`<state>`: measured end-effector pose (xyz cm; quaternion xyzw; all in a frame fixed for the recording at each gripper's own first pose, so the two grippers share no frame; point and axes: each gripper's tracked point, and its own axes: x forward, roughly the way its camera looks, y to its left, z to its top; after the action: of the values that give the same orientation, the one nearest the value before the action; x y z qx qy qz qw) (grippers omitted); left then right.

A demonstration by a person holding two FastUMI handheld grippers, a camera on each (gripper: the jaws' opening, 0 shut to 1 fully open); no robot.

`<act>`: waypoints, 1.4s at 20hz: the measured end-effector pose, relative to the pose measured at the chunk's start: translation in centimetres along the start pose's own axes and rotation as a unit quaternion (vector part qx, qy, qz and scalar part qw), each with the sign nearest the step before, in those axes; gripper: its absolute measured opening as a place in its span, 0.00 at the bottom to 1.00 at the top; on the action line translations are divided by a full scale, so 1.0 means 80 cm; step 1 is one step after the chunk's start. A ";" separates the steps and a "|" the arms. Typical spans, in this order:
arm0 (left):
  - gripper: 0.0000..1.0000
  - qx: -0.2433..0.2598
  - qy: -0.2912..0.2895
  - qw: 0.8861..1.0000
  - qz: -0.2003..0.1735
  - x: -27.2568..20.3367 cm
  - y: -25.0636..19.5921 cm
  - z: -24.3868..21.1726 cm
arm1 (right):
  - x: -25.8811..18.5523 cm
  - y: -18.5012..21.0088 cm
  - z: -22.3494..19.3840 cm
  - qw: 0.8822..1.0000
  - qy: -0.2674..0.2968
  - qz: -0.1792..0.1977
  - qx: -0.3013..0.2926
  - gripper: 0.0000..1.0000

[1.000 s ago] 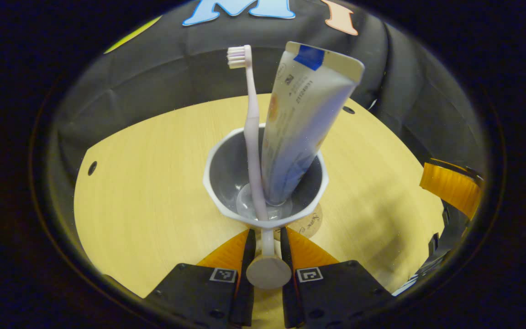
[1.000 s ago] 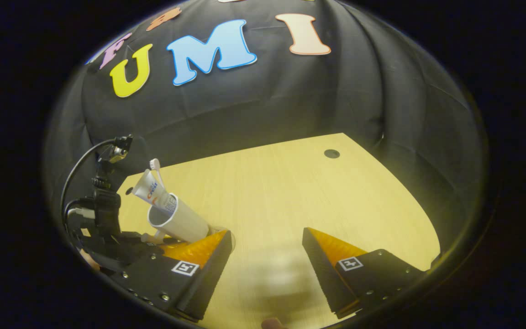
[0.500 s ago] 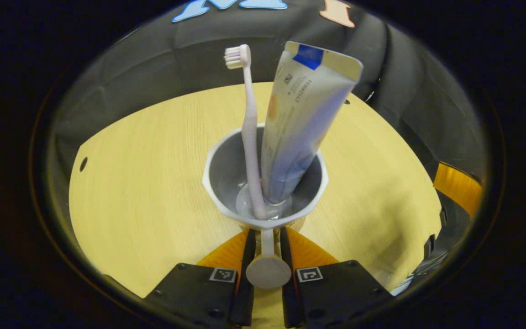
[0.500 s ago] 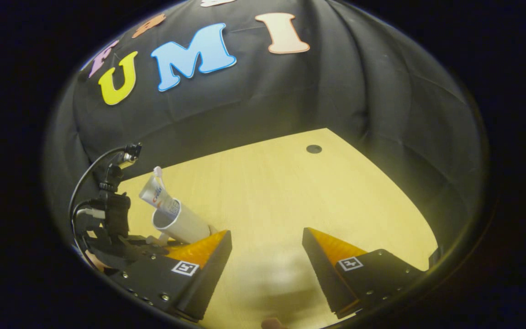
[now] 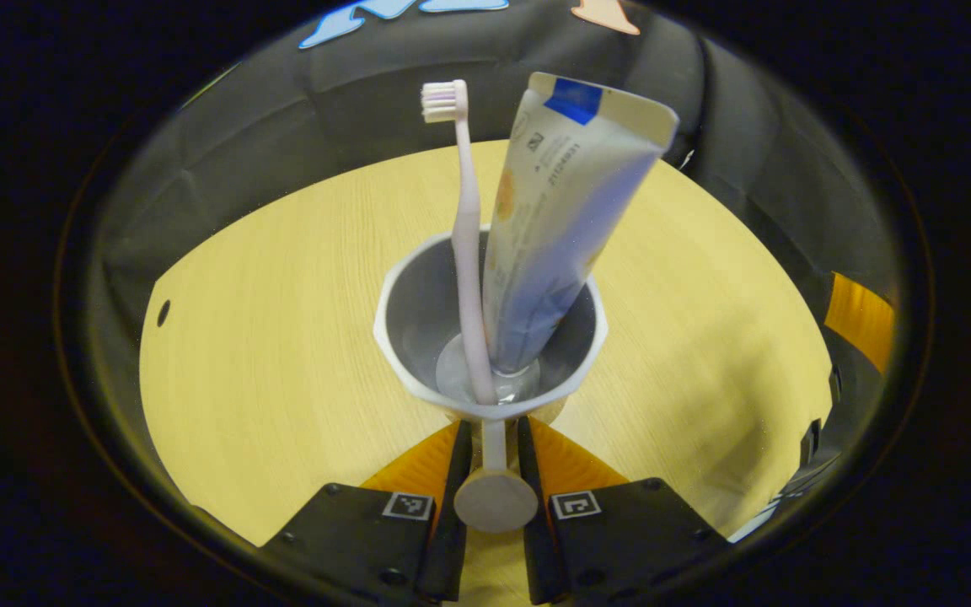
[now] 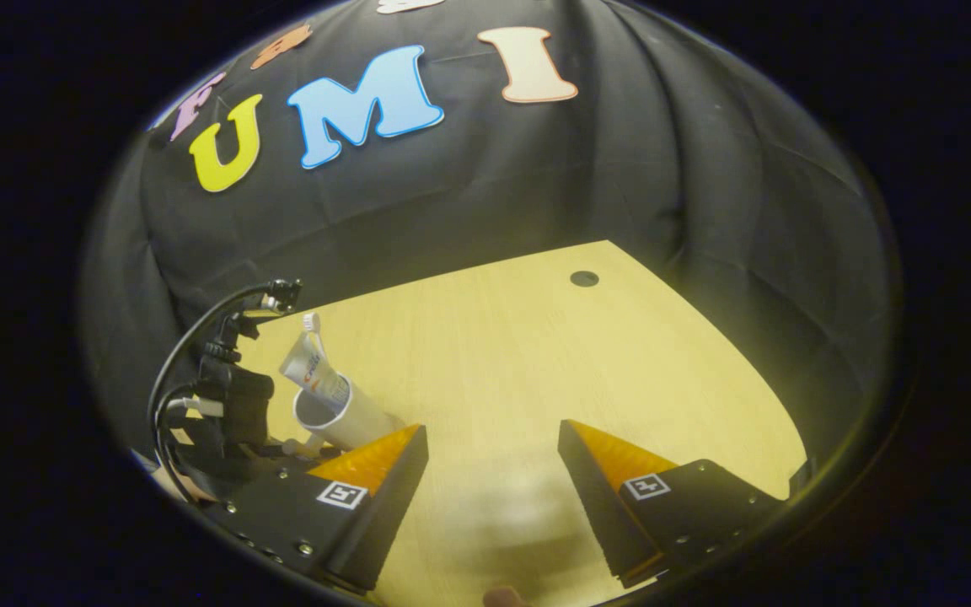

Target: Put the toothbrush and toothpaste on the desktop into the cup, then pick up the cup and place it on the coaster on the desktop.

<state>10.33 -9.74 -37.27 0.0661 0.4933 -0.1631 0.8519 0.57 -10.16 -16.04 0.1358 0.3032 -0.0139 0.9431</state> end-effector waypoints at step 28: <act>0.90 -0.080 -0.417 0.898 0.118 -0.372 0.068 0.059 | -0.124 0.142 0.100 0.954 -0.233 0.072 -0.175 0.87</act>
<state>2.36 0.43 -9.51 -0.0186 0.0934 -0.0343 0.9949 -1.74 -1.87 -1.30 -0.0170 0.0619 0.0758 0.9951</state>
